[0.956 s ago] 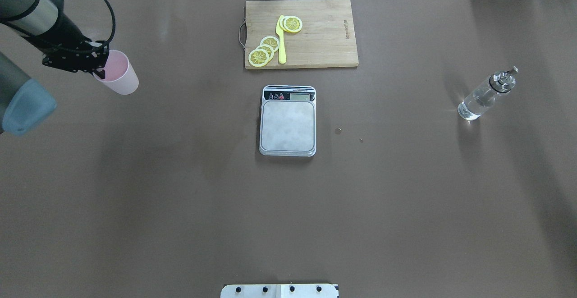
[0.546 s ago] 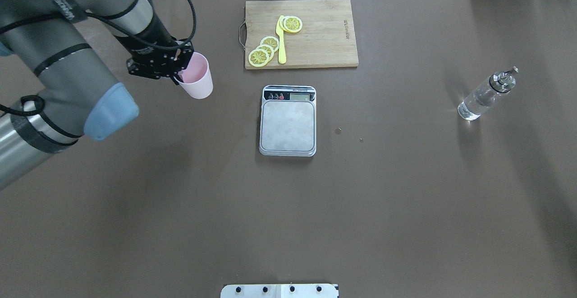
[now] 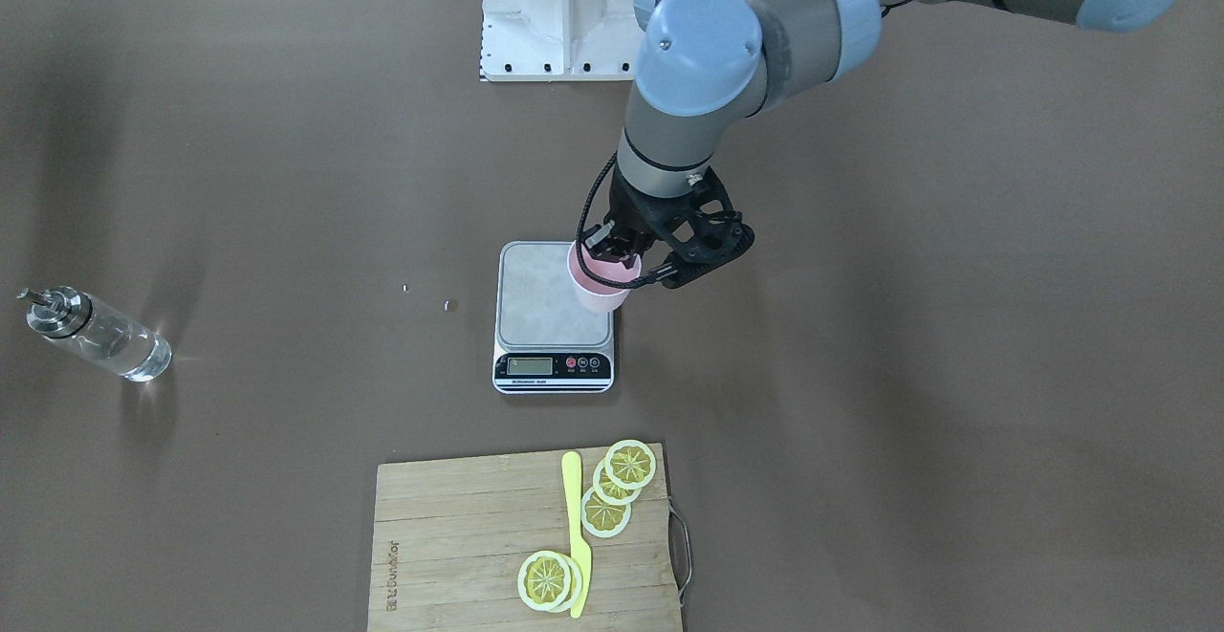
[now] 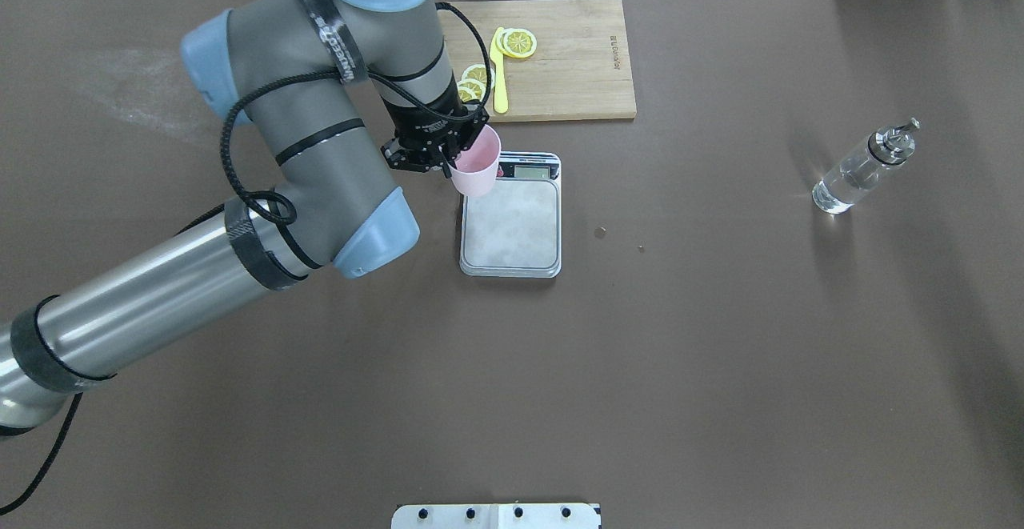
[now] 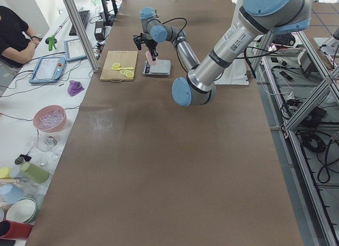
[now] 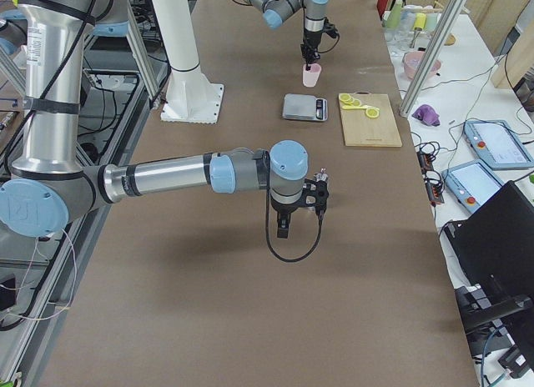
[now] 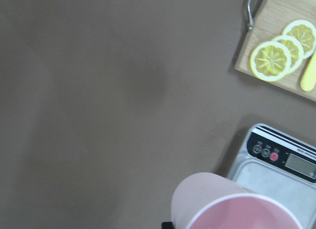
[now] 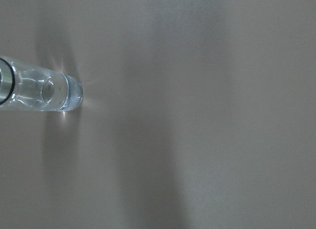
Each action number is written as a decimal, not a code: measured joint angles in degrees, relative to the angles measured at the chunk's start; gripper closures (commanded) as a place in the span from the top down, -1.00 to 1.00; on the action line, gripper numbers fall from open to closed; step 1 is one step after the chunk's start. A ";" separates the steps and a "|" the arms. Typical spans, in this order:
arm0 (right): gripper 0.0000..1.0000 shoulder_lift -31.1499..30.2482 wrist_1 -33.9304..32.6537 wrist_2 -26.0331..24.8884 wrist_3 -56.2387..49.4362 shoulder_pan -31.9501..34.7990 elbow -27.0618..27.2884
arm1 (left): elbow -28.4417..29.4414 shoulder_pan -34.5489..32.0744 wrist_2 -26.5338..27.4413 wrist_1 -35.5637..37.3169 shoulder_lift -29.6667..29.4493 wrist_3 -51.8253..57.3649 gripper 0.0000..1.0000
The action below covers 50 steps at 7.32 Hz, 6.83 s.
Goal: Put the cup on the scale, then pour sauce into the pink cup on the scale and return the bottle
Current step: 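Carry the pink cup with the left gripper onto the scale, then open the left gripper and lift it away from the cup, then reach the right gripper to the glass sauce bottle and grasp it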
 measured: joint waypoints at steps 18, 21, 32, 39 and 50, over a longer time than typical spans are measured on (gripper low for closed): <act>0.98 1.36 13.27 -1.39 -0.83 -2.31 1.55 | -13.73 -6.66 3.20 6.96 7.39 9.64 0.96; 0.90 3.23 20.21 -5.44 4.12 -7.76 0.60 | -14.18 -8.04 3.35 7.07 8.55 11.22 0.96; 0.98 0.02 49.62 -29.31 33.39 -30.20 -5.86 | -14.26 -8.92 3.38 6.94 10.30 12.24 0.96; 0.98 0.47 54.34 -40.08 34.51 -35.34 -8.71 | -13.97 -8.92 3.57 6.53 10.75 12.27 0.96; 0.98 3.84 64.37 -49.38 34.95 -38.91 -16.69 | -13.81 -8.92 3.37 6.25 11.16 12.27 0.96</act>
